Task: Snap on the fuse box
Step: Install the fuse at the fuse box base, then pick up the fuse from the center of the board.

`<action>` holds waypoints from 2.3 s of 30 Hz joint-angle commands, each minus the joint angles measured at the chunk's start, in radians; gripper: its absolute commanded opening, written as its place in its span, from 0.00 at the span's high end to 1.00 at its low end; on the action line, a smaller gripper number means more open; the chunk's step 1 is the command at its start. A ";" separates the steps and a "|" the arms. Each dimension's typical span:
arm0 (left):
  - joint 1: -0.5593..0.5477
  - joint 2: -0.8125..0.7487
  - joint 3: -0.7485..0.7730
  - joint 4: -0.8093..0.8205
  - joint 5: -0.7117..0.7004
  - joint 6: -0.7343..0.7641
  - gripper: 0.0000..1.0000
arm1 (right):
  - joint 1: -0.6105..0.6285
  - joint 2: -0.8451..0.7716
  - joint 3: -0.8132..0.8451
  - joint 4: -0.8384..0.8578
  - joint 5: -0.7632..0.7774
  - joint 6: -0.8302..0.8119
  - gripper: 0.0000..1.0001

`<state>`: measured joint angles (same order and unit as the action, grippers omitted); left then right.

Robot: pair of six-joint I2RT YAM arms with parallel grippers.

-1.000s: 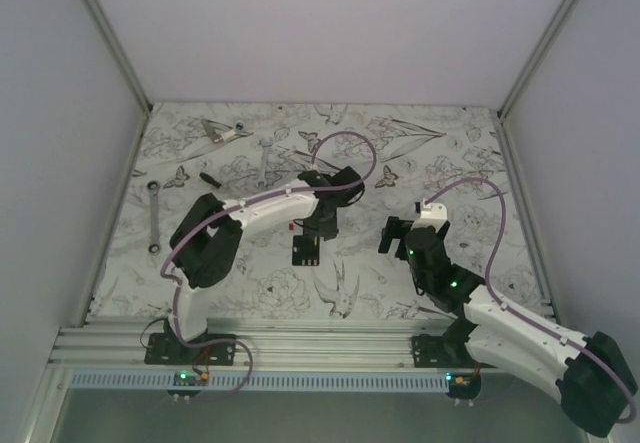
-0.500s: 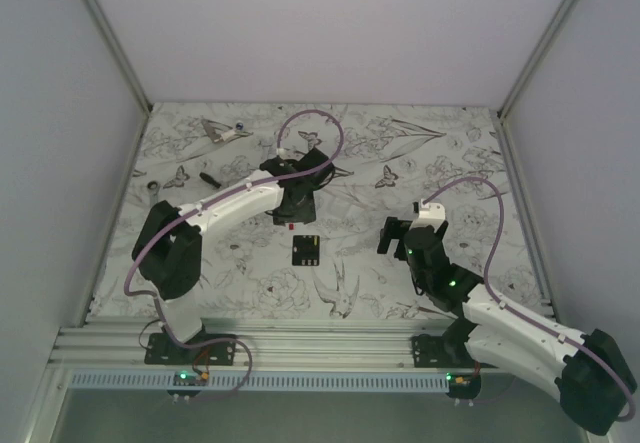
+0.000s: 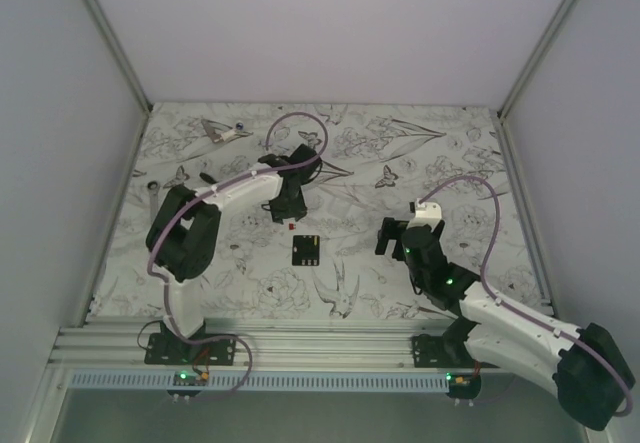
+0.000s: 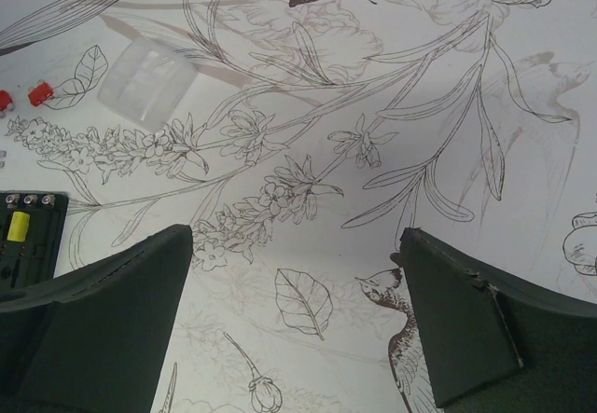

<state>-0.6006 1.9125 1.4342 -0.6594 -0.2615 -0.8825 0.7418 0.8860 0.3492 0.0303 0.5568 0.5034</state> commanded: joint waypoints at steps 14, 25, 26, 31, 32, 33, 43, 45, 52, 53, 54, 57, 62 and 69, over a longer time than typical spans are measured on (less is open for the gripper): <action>0.033 0.092 -0.067 0.039 0.078 0.025 0.58 | -0.004 0.007 0.016 0.041 -0.003 -0.014 0.00; 0.067 0.027 -0.159 0.038 0.017 0.021 0.58 | -0.005 0.001 0.014 0.041 -0.006 -0.013 0.00; 0.073 0.019 -0.166 0.037 0.014 0.022 0.58 | -0.005 0.000 0.014 0.041 -0.005 -0.014 0.00; 0.101 -0.016 -0.195 0.037 -0.003 0.026 0.57 | -0.005 -0.005 0.013 0.040 -0.006 -0.012 0.00; 0.106 -0.019 -0.196 0.038 0.000 0.027 0.57 | -0.005 -0.004 0.013 0.040 -0.007 -0.012 0.00; 0.107 -0.024 -0.194 0.038 0.004 0.027 0.57 | -0.004 -0.004 0.013 0.040 -0.007 -0.012 0.00; 0.010 0.008 -0.086 0.036 0.017 0.030 0.52 | -0.005 -0.006 0.014 0.039 -0.008 -0.013 0.00; 0.013 0.032 -0.062 0.033 0.018 0.040 0.52 | -0.005 -0.009 0.014 0.035 -0.007 -0.014 0.00; 0.031 0.078 -0.029 0.033 0.035 0.086 0.52 | -0.005 -0.018 0.010 0.041 -0.004 -0.012 0.00; 0.032 0.083 -0.026 0.033 0.039 0.096 0.53 | -0.005 -0.015 0.010 0.041 -0.005 -0.012 0.00; 0.032 0.087 -0.021 0.033 0.041 0.108 0.53 | -0.004 -0.013 0.011 0.040 -0.006 -0.012 0.00; 0.037 0.093 -0.010 0.034 0.059 0.135 0.55 | -0.004 -0.010 0.011 0.042 -0.008 -0.014 0.00; 0.047 0.108 -0.001 0.042 0.114 0.184 0.61 | -0.005 -0.015 0.011 0.042 -0.008 -0.014 0.00; 0.072 0.105 -0.040 0.081 0.174 0.210 0.62 | -0.005 -0.014 0.011 0.043 -0.011 -0.014 0.00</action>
<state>-0.5484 2.0041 1.4147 -0.5735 -0.1387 -0.7090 0.7418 0.8780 0.3492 0.0460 0.5472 0.4858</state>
